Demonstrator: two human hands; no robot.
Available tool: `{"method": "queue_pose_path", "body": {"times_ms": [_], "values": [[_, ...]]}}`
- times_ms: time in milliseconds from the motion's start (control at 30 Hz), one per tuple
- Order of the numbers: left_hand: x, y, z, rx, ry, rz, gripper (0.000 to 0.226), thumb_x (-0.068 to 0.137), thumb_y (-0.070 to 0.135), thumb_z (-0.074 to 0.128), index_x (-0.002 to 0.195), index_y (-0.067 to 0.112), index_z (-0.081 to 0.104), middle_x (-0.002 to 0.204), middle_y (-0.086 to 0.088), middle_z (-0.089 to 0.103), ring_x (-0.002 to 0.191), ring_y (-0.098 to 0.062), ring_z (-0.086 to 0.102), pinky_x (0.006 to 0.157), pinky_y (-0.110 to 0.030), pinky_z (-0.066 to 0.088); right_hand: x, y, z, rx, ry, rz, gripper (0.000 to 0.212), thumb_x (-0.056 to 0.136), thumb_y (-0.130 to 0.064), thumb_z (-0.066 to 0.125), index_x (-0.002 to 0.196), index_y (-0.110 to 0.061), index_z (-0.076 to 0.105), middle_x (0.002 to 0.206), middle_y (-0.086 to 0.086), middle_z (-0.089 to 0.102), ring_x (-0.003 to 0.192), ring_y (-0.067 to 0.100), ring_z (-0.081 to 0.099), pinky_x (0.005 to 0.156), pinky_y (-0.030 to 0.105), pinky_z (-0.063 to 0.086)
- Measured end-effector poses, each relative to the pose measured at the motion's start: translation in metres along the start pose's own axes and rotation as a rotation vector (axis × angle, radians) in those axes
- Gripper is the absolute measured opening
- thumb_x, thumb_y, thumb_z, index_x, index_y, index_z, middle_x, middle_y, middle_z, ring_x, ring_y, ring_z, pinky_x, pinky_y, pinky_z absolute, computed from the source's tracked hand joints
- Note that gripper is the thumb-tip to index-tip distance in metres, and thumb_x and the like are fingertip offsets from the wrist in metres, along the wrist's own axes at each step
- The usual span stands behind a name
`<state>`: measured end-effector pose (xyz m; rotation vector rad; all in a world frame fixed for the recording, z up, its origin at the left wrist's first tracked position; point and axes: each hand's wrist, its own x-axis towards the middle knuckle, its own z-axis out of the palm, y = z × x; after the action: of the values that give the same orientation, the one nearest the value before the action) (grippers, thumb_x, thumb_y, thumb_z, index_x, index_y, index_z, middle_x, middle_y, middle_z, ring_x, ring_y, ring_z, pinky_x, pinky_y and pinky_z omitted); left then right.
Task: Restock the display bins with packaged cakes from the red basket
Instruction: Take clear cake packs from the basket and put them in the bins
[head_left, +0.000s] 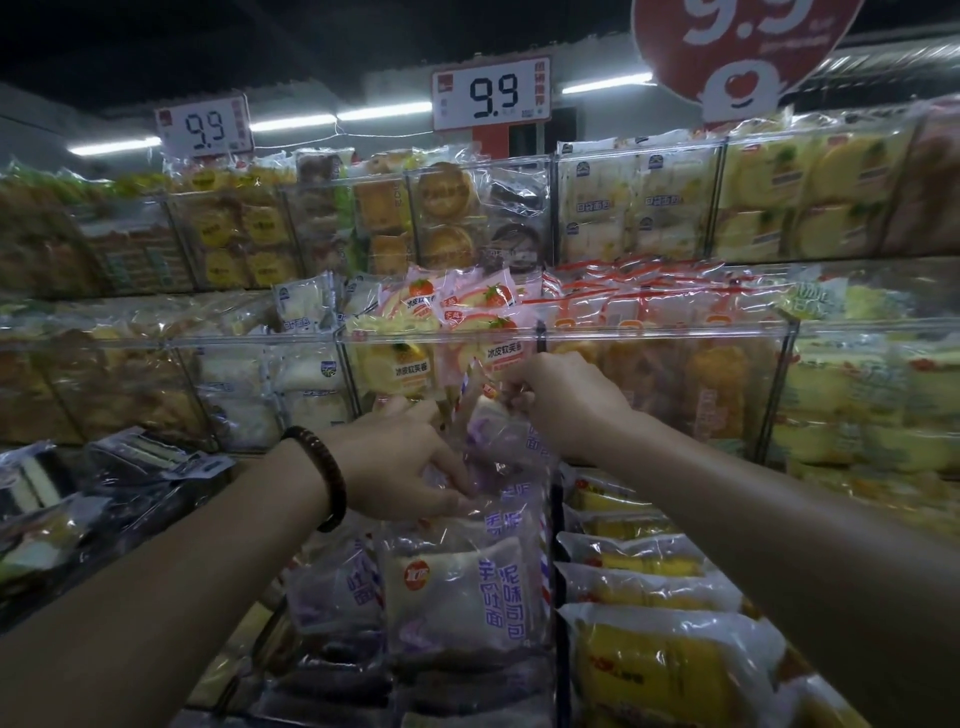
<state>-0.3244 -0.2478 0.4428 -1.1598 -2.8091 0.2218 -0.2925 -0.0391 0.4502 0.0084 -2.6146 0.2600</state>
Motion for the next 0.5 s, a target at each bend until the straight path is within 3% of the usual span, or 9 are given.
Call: {"method": "queue_pose_path", "body": {"times_ms": [133,267,333,367,433,500], "values": [[-0.003,-0.002,-0.003,-0.075,-0.061,-0.007,0.031,0.092,0.072,0.054,0.120,0.064,0.065,0.128,0.013,0.039,0.124,-0.014,0.035,0.110,-0.041,0.040,-0.008,-0.008,0.002,-0.125,-0.134,-0.032,0.034,0.094,0.001,0.057,0.111,-0.025,0.071,0.089,-0.001,0.062,0.074,0.021,0.062,0.062,0.036,0.051],[-0.001,-0.003,-0.007,-0.201,-0.203,-0.014,0.036,0.098,0.063,0.054,0.131,0.054,0.065,0.113,0.031,0.063,0.103,0.007,0.057,0.096,-0.025,0.046,-0.005,-0.012,0.015,-0.193,-0.109,-0.032,0.031,0.091,0.003,0.059,0.101,-0.024,0.071,0.089,0.000,0.062,0.078,0.025,0.063,0.068,0.038,0.048],[0.000,-0.006,-0.010,-0.243,-0.220,-0.016,0.037,0.100,0.062,0.051,0.131,0.050,0.066,0.115,0.030,0.069,0.104,0.008,0.061,0.094,-0.019,0.048,-0.001,-0.014,0.021,-0.204,-0.109,-0.020,0.023,0.092,0.000,0.062,0.096,-0.021,0.068,0.088,0.001,0.060,0.077,0.025,0.062,0.072,0.040,0.048],[0.001,-0.008,-0.010,-0.291,-0.204,-0.017,0.037,0.101,0.061,0.048,0.130,0.048,0.068,0.111,0.029,0.072,0.099,0.011,0.063,0.089,-0.014,0.049,0.001,-0.015,0.023,-0.215,-0.112,-0.015,0.018,0.093,-0.001,0.062,0.095,-0.019,0.066,0.087,0.001,0.058,0.077,0.025,0.060,0.072,0.041,0.047],[0.004,-0.015,-0.007,-0.399,-0.136,-0.036,0.033,0.105,0.055,0.045,0.122,0.048,0.072,0.077,0.023,0.070,0.063,0.009,0.060,0.063,-0.008,0.046,0.004,-0.017,0.024,-0.246,-0.128,-0.011,0.014,0.094,-0.003,0.061,0.092,-0.016,0.060,0.086,0.002,0.054,0.075,0.025,0.058,0.070,0.040,0.048],[0.010,-0.026,-0.002,-0.500,0.011,-0.105,0.028,0.106,0.051,0.047,0.113,0.047,0.074,0.072,0.009,0.066,0.054,-0.004,0.058,0.053,-0.015,0.046,0.007,-0.017,0.023,-0.261,-0.176,-0.016,0.012,0.094,-0.009,0.065,0.088,-0.014,0.056,0.086,0.004,0.055,0.072,0.023,0.058,0.067,0.039,0.052]]}}
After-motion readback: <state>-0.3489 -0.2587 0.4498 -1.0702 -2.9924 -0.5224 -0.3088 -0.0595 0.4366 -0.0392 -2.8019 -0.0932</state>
